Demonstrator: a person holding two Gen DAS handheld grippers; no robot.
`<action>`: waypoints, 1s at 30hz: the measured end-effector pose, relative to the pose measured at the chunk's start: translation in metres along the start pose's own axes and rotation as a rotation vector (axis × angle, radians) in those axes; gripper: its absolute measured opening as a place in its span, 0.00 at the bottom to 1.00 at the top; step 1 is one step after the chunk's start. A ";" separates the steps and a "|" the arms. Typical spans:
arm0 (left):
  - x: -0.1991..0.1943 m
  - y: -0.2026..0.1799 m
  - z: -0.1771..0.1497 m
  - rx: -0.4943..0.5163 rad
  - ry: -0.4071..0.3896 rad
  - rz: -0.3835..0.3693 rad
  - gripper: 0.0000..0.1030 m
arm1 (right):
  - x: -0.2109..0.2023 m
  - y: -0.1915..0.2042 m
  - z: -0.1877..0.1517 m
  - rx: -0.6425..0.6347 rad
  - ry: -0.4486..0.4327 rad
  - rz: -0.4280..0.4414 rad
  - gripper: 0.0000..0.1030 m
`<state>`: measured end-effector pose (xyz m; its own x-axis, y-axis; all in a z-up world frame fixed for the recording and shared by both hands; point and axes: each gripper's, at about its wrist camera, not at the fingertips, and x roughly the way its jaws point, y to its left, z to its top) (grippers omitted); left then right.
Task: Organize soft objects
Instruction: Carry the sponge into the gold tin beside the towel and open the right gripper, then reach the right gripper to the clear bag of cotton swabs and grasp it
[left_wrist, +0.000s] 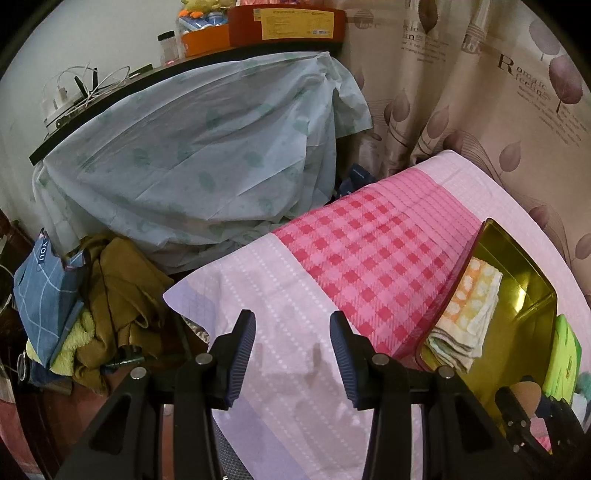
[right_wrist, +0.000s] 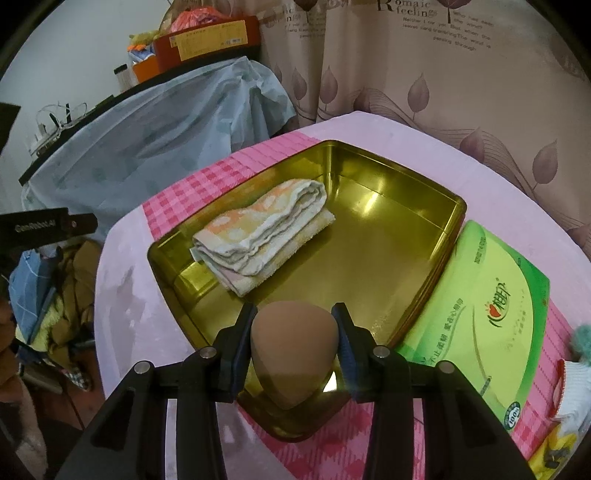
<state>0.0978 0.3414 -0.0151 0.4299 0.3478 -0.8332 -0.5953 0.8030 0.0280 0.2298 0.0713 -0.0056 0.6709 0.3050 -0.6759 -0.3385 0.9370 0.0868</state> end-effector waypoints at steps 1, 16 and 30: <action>-0.001 -0.001 0.000 0.003 -0.001 0.000 0.42 | 0.001 0.000 -0.001 -0.003 0.001 -0.003 0.37; -0.004 -0.010 -0.002 0.036 -0.014 -0.004 0.42 | 0.003 0.003 -0.002 -0.010 0.004 -0.011 0.45; -0.005 -0.022 -0.004 0.082 -0.026 -0.005 0.42 | -0.028 -0.003 -0.007 0.021 -0.054 0.005 0.58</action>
<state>0.1059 0.3199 -0.0136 0.4513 0.3552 -0.8186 -0.5357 0.8415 0.0698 0.2073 0.0587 0.0075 0.7043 0.3175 -0.6349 -0.3278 0.9388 0.1059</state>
